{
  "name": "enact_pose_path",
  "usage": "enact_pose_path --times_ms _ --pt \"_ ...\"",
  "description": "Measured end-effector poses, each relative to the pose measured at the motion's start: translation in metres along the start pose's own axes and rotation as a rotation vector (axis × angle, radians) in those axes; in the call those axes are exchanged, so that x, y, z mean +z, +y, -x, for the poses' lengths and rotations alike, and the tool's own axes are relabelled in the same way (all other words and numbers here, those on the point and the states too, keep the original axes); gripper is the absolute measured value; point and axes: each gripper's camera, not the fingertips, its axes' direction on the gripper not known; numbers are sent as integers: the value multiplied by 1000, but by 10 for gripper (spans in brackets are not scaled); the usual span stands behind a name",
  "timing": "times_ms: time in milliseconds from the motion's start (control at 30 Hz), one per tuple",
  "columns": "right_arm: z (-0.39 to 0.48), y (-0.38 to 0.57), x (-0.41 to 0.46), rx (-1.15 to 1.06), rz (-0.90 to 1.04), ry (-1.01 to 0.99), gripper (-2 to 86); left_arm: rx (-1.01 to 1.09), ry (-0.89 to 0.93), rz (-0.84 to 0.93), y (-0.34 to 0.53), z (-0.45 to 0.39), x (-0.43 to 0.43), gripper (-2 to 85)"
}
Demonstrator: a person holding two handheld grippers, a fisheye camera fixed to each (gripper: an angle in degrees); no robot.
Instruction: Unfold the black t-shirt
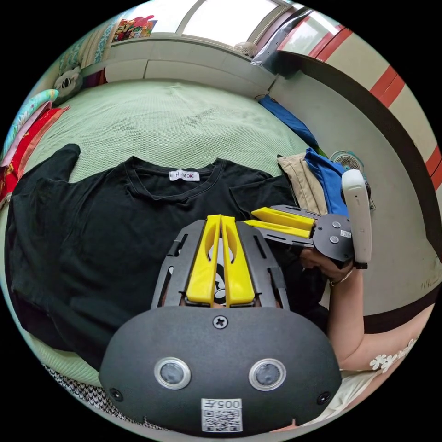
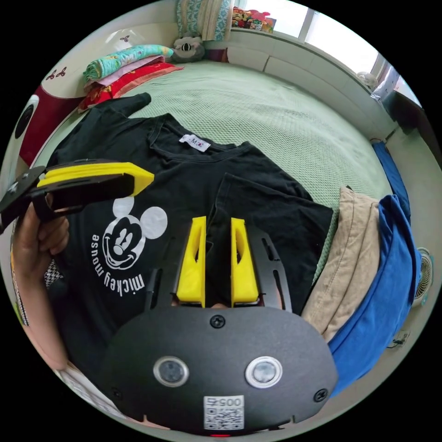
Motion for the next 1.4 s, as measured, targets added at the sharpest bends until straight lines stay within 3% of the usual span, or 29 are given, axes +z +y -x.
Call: enact_pose_path --times_ms 167,400,867,1100,1267,1400 --pt "-25 17 -2 110 -13 -67 -9 17 -64 22 -12 -4 13 -6" --pt "-44 47 -17 172 -113 -5 -14 11 -76 48 -28 -2 29 -6" --pt "-88 130 -64 402 -411 -108 -15 -24 97 51 -47 16 45 -6" --pt "-124 189 -91 691 -547 17 -13 -6 58 74 -54 15 53 -6" --pt "-142 233 -101 1031 -608 198 -7 3 39 82 -55 13 55 -6" --pt "-132 245 -115 1020 -726 242 3 2 37 88 -55 12 57 -6"
